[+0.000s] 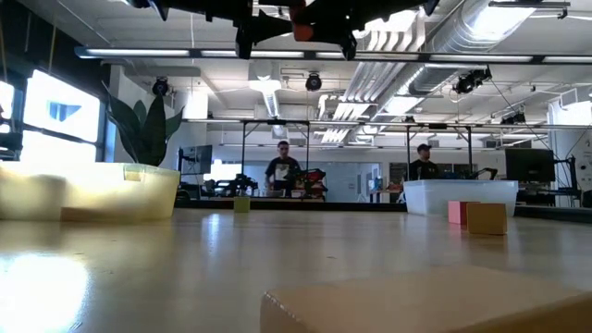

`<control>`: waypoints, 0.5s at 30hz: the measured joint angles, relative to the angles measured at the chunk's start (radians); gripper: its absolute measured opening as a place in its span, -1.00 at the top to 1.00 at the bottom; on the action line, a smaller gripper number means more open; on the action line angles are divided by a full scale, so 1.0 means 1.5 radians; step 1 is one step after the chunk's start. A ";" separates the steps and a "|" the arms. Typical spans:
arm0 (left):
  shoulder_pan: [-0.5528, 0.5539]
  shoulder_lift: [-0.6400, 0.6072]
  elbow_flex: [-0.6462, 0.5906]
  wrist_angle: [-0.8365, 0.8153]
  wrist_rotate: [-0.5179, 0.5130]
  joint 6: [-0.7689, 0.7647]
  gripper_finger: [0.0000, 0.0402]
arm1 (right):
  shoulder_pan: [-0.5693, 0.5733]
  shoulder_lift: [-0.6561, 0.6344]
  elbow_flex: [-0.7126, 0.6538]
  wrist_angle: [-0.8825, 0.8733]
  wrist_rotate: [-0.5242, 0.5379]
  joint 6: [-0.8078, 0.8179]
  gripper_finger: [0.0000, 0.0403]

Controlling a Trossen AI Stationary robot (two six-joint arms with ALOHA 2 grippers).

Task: Sort & place blocks by color
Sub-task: Put the orange block into the yellow bin

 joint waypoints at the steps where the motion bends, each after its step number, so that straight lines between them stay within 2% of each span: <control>1: 0.000 0.000 0.000 0.001 0.001 0.000 -0.02 | 0.000 0.004 0.000 0.009 -0.005 0.007 0.50; 9: 0.000 0.000 0.000 -0.001 -0.002 0.021 0.01 | 0.000 0.025 0.001 0.035 -0.031 0.029 0.50; 15: -0.001 -0.001 0.000 -0.025 -0.002 0.040 0.32 | 0.000 0.025 0.001 0.038 -0.023 0.026 0.50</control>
